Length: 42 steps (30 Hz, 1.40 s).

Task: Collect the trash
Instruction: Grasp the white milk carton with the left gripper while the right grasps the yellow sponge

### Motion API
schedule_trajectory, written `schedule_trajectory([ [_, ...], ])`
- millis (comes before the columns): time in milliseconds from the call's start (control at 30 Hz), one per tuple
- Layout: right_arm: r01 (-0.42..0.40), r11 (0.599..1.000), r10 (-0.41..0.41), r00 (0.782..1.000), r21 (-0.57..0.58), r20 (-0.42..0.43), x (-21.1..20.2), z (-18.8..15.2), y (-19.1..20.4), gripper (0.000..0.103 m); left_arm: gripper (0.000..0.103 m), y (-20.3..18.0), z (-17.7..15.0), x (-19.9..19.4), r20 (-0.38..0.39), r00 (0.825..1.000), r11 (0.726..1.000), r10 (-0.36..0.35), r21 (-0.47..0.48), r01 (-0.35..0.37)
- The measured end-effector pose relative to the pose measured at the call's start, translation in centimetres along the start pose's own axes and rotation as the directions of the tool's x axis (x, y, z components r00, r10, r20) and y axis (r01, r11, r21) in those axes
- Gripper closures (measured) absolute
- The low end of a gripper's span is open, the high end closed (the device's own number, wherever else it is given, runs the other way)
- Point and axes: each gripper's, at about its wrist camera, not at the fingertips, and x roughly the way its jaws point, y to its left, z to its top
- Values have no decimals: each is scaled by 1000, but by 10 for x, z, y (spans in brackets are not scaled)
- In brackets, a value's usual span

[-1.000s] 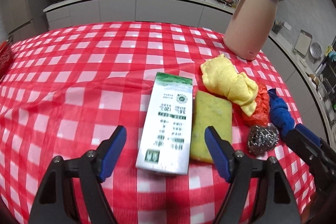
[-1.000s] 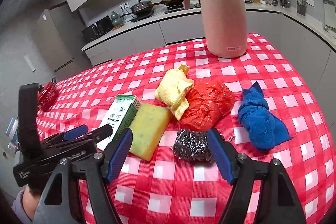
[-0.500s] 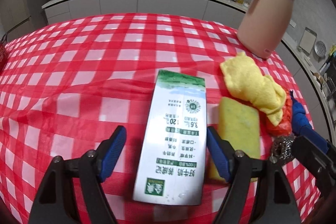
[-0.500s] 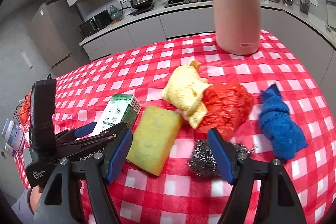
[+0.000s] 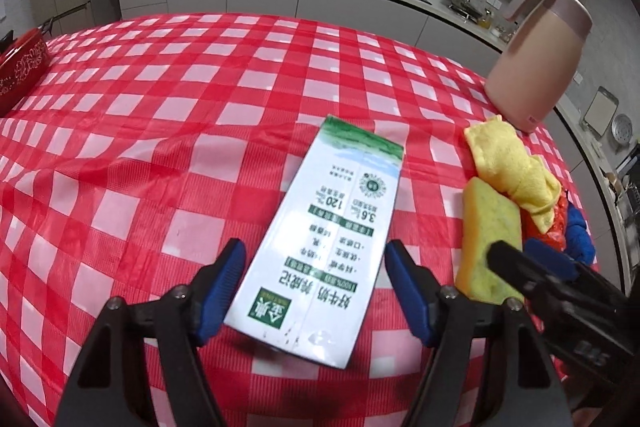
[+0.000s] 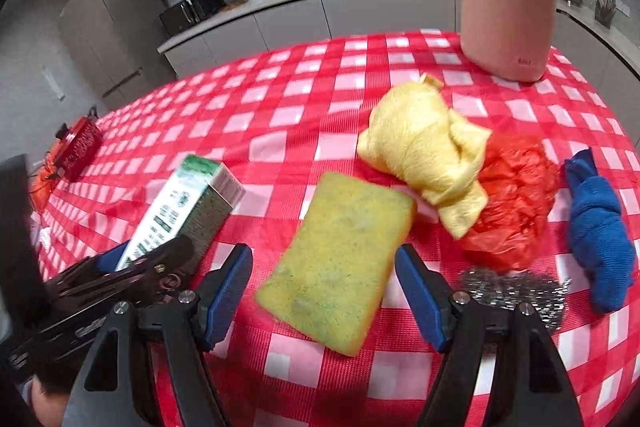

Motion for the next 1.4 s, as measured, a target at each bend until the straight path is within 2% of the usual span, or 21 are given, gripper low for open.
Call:
schedule_trajectory([
  [267, 99, 994, -101, 994, -42, -37, 19, -1, 10, 27, 30, -1, 0, 1, -1, 1000, 1000, -9, 0, 9],
  [400, 101, 993, -103, 994, -59, -31, 18, -3, 9, 28, 30, -2, 0, 3, -10, 1000, 1000, -17, 2, 17],
  [467, 82, 994, -85, 996, -79, -35, 19, -4, 10, 32, 30, -3, 0, 5, -14, 1000, 1000, -22, 3, 23],
  [567, -1, 993, -3, 999, -116, -38, 16, -5, 10, 39, 30, -5, 1, 8, -22, 999, 1000, -28, 0, 28],
  [600, -45, 990, 40, 998, -132, -40, 13, -7, 10, 40, 30, -5, 0, 8, -26, 999, 1000, -31, -1, 31],
  [700, -86, 972, 73, 995, -218, -65, 11, -14, 14, 40, 30, -7, -1, 8, -28, 999, 999, -32, 4, 32],
  [833, -53, 981, 45, 998, -186, -43, 8, -14, 9, 35, 30, -9, -2, 11, -34, 999, 1000, -29, 9, 29],
  [1000, -31, 982, 19, 998, -188, -64, 16, -14, 21, 35, 30, -10, -3, 12, -32, 999, 999, -30, 18, 31],
  [1100, -20, 981, 7, 998, -193, -63, 18, -15, 22, 43, 34, -9, -4, 11, -27, 999, 999, -28, 24, 29],
  [1133, -25, 982, 13, 998, -187, -64, 17, -15, 21, 48, 43, -9, -4, 11, -25, 999, 999, -34, 24, 35],
  [1233, -43, 987, 36, 998, -152, -46, 11, -14, 15, 55, 45, -9, -4, 7, -16, 999, 999, -47, 21, 47],
  [1400, -81, 989, 83, 997, -124, 8, -6, -10, 12, 57, 47, -12, -4, -5, 21, 998, 998, -57, 29, 56],
])
